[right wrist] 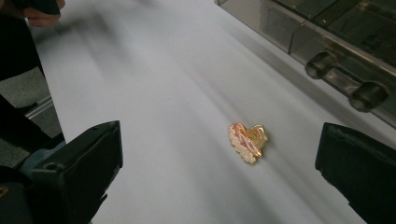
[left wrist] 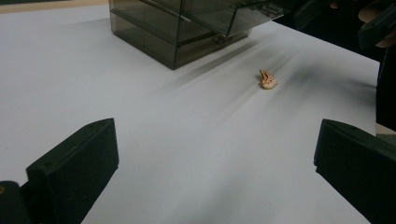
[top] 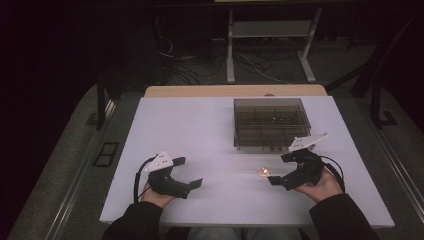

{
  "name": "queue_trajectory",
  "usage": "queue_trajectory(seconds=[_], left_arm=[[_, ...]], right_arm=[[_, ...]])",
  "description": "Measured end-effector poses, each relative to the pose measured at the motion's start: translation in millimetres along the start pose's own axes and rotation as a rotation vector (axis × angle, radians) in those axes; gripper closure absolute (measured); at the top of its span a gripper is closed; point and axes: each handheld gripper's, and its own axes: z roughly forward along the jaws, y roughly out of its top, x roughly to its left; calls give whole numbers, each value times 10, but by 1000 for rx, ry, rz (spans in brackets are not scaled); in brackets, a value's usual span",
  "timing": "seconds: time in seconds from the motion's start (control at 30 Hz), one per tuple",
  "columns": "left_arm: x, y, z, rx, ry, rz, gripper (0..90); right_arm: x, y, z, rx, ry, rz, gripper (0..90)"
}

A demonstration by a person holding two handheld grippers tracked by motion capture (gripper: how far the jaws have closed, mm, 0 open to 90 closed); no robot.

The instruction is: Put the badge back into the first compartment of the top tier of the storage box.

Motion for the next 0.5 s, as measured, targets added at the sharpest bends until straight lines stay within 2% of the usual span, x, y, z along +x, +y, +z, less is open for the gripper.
queue_trajectory(seconds=[0.5], left_arm=[[-7, -1, 8, 3, -5, 4, 0]], right_arm=[[2, 38, 191, 39, 16, -24, 1]])
